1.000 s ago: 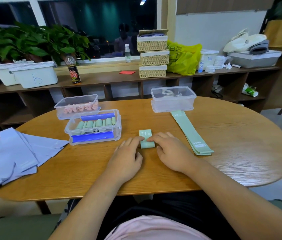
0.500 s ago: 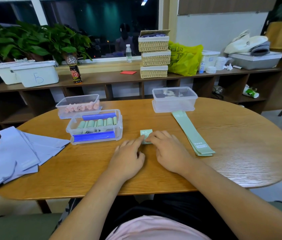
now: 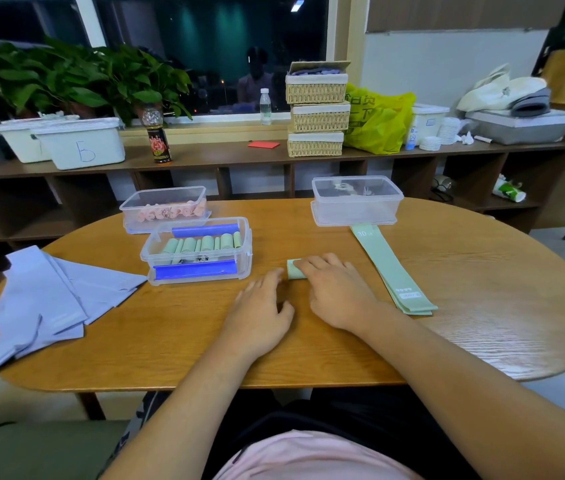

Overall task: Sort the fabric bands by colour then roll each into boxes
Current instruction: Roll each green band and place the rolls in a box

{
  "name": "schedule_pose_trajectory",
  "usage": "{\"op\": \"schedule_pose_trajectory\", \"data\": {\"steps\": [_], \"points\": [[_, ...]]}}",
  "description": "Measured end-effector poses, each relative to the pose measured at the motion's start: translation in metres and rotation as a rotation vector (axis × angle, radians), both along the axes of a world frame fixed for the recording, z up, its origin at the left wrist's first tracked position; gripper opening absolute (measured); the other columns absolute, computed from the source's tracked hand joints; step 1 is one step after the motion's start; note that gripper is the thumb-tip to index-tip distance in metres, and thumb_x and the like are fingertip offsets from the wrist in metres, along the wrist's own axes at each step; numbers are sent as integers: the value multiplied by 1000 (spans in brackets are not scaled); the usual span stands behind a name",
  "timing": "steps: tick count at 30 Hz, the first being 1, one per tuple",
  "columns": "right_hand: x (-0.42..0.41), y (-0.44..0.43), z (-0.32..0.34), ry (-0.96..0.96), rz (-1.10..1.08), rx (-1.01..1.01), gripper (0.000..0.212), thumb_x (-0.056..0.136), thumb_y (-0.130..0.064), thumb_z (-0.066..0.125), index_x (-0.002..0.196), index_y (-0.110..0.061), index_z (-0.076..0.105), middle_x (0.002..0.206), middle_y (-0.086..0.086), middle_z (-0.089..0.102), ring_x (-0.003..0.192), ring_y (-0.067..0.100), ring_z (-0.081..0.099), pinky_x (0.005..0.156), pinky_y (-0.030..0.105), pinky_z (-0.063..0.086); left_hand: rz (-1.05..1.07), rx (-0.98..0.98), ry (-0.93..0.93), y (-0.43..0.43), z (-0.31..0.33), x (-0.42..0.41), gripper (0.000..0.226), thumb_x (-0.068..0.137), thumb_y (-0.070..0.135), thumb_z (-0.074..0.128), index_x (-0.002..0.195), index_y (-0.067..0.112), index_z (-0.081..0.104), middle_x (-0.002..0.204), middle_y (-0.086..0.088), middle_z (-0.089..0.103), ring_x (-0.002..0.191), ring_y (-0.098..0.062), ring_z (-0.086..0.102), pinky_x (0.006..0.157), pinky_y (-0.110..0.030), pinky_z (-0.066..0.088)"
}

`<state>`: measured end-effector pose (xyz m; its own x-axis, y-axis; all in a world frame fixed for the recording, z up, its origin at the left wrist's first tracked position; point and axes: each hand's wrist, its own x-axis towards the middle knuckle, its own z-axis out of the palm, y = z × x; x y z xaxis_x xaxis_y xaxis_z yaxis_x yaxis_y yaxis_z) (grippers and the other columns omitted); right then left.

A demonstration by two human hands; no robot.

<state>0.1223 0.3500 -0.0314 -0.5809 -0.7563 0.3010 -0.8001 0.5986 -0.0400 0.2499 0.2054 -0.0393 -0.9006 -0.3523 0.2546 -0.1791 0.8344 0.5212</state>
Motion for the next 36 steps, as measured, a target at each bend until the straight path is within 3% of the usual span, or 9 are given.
{"op": "schedule_pose_trajectory", "data": {"steps": [6, 12, 17, 20, 23, 27, 31, 36], "points": [[-10, -17, 4, -45, -40, 41, 56, 105, -31, 45, 160, -23, 39, 157, -4, 49, 144, 21, 40, 113, 47, 42, 6, 12, 1, 0, 0, -1, 66, 99, 35, 61, 160, 30, 35, 152, 10, 53, 142, -14, 45, 121, -39, 36], [-24, -32, 2, -55, -78, 6, 44, 104, -42, 45, 145, -26, 53, 140, -4, 62, 128, 22, 52, 102, 46, 49, 8, 25, -11, -1, 1, 0, 68, 99, 37, 60, 161, 31, 33, 152, 14, 53, 142, -12, 44, 120, -39, 38], [-22, -25, -5, -20, -60, -244, 37, 107, -39, 47, 141, -27, 54, 141, -9, 57, 127, 16, 51, 100, 39, 49, 6, 57, 3, -2, -1, 1, 70, 98, 37, 62, 161, 33, 31, 149, 14, 55, 138, -12, 48, 117, -41, 42], [-14, -20, -1, -276, -68, -547, 39, 108, -37, 50, 145, -24, 56, 136, -10, 53, 124, 10, 50, 106, 33, 46, 13, 100, 21, -5, -3, 0, 73, 97, 36, 63, 160, 36, 27, 146, 17, 54, 134, -9, 50, 113, -37, 46], [-6, -12, 0, -573, -72, -718, 40, 110, -38, 51, 148, -29, 57, 128, -14, 57, 120, 7, 56, 108, 34, 48, 29, 138, 39, -5, -2, 0, 75, 97, 36, 64, 161, 36, 25, 145, 18, 54, 132, -6, 50, 110, -32, 45], [5, -1, 0, -790, -40, -854, 36, 111, -36, 51, 146, -32, 57, 128, -13, 66, 119, 5, 62, 103, 29, 52, 23, 141, 61, -4, -2, 0, 75, 97, 40, 65, 160, 40, 25, 150, 18, 52, 138, -6, 48, 113, -36, 45], [16, 5, 3, -1029, 76, -939, 27, 114, -30, 45, 131, -37, 65, 121, -4, 74, 115, 17, 70, 98, 41, 58, -41, 123, 97, -1, 1, 3, 87, 92, 54, 71, 161, 46, 19, 161, 20, 41, 147, -4, 38, 118, -37, 42], [33, 7, 6, -1197, 170, -899, 28, 114, -29, 44, 139, -31, 57, 108, 11, 79, 106, 24, 74, 92, 42, 54, -119, 100, 175, 4, 7, 6, 98, 84, 60, 80, 162, 47, 23, 163, 21, 37, 149, 1, 32, 119, -28, 35]]}}
